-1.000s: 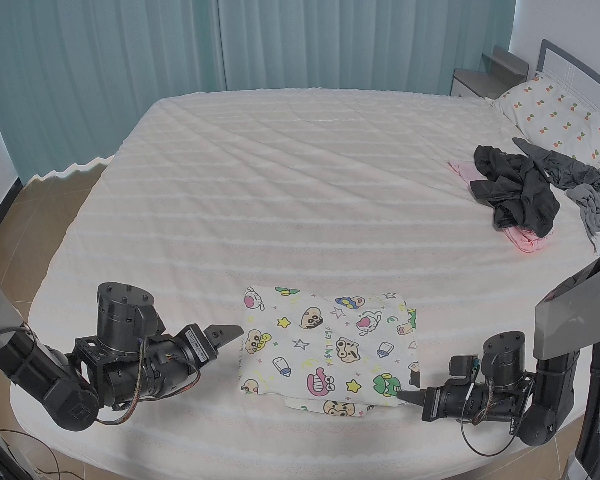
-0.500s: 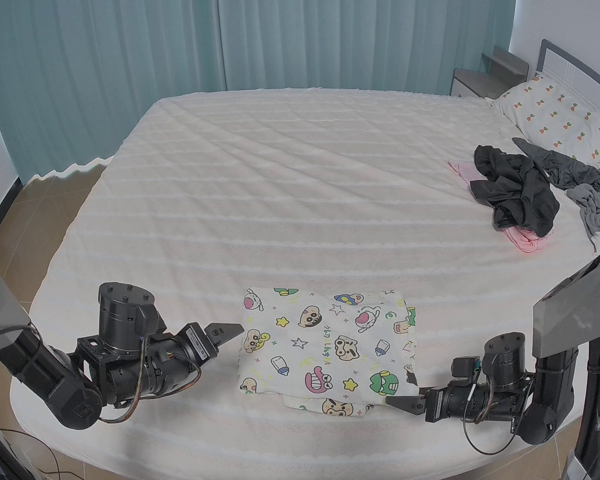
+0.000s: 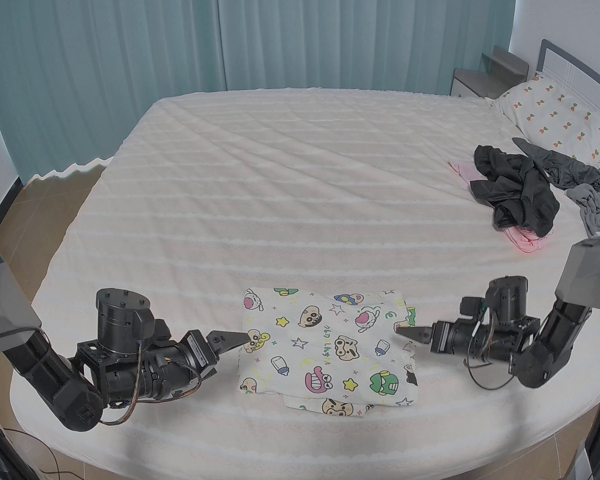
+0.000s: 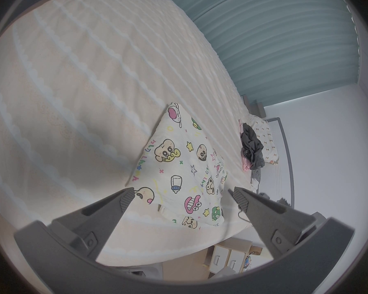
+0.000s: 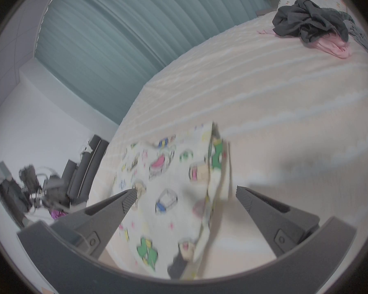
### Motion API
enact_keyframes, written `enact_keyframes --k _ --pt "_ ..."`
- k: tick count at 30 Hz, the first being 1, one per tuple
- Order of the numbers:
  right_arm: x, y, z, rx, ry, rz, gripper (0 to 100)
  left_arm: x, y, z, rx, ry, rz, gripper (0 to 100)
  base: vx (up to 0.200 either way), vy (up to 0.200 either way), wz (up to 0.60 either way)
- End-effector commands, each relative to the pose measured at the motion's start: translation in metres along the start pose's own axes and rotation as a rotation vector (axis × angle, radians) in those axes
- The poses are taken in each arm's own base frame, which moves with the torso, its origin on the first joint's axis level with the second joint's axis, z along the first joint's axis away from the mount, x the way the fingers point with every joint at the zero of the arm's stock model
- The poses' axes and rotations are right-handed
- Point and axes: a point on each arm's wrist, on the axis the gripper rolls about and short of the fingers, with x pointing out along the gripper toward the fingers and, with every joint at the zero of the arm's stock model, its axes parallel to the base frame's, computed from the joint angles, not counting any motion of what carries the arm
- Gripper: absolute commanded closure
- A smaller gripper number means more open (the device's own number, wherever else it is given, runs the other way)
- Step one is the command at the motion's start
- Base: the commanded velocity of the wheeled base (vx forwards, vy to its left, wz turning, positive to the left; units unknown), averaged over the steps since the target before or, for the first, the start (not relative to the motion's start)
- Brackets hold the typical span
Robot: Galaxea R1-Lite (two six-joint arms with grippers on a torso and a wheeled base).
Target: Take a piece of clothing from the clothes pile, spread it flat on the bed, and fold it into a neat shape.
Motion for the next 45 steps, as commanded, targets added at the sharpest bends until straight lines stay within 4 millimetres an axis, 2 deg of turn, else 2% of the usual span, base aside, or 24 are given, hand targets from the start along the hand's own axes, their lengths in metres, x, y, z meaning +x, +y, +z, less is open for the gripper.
enact_keyframes --k 1,6,16,21,31,32,45 --pt "0.026 -0.002 0.06 0.061 -0.106 0.0 0 0.0 0.002 -0.001 -0.011 0.013 -0.023 0 0.0 0.0 0.0" --pt "0.039 0.003 0.062 0.062 -0.082 0.006 0 0.001 -0.001 0.002 0.004 -0.016 -0.045 0 0.0 0.0 0.0" --pt "0.074 -0.003 0.066 0.071 -0.032 -0.007 0 0.005 0.002 0.002 0.003 -0.029 -0.032 0 0.0 0.0 0.0" --pt "0.086 -0.004 0.055 0.074 0.01 -0.011 0 0.009 0.006 0.001 0.0 -0.03 -0.013 0 0.0 0.0 0.0" --pt "0.101 0.004 0.056 0.075 0.063 -0.012 0 0.018 0.011 0.001 0.003 -0.06 -0.012 0 0.0 0.0 0.0" --pt "0.101 0.003 0.056 0.077 0.065 -0.013 100 0.018 0.011 0.001 0.003 -0.064 -0.009 0 0.0 0.0 0.0" --pt "0.098 -0.001 0.061 0.087 0.04 -0.021 100 0.018 0.012 0.001 0.003 -0.069 -0.006 0 0.0 0.0 0.0"
